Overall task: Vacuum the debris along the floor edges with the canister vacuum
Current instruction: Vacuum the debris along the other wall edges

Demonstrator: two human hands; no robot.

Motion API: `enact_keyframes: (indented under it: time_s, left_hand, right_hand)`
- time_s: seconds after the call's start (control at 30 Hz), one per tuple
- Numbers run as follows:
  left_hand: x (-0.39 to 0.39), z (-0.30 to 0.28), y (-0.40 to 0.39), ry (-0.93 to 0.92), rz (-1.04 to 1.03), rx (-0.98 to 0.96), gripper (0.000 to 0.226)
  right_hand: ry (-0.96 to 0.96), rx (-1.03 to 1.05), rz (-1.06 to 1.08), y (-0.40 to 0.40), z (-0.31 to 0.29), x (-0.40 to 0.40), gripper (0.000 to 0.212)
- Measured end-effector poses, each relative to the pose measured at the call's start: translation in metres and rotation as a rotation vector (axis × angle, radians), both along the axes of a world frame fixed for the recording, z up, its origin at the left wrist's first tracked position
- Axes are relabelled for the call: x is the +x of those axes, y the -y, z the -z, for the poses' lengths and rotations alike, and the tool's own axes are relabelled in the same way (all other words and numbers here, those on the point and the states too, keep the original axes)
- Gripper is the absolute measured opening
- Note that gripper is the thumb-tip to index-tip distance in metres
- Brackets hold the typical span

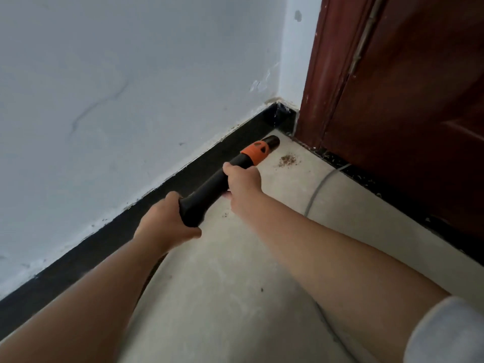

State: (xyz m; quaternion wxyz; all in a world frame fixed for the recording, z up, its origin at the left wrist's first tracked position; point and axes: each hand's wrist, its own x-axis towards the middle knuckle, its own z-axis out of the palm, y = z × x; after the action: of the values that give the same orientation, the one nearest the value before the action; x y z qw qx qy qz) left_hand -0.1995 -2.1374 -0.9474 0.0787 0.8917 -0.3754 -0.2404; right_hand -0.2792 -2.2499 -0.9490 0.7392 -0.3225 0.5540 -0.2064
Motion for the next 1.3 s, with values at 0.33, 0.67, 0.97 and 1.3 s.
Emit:
enact_keyframes:
  time_s: [0.33,0.67,0.97,1.3]
  left_hand:
    - [0.073,-0.002,-0.153,-0.065,-0.116,0.219,0.042]
    - [0.071,0.008,-0.227,-0.108,-0.052,0.381,0.039]
    - [0.032,0.014,-0.166,-0.109,0.031,0.370,0.043]
    - [0.004,0.015,-0.094,-0.051,0.100,0.333,0.044]
  right_hand:
    - [-0.034,0.052,-0.211,-0.155,0.001,0.070,0.055]
    - [-0.200,0.127,-0.297,-0.232,0.026,0.067,0.055]
    - [-0.255,0.080,-0.272,-0.171,0.027,0.038,0.054]
    - [-0.208,0.076,-0.161,-0.101,0.024,0.008,0.050]
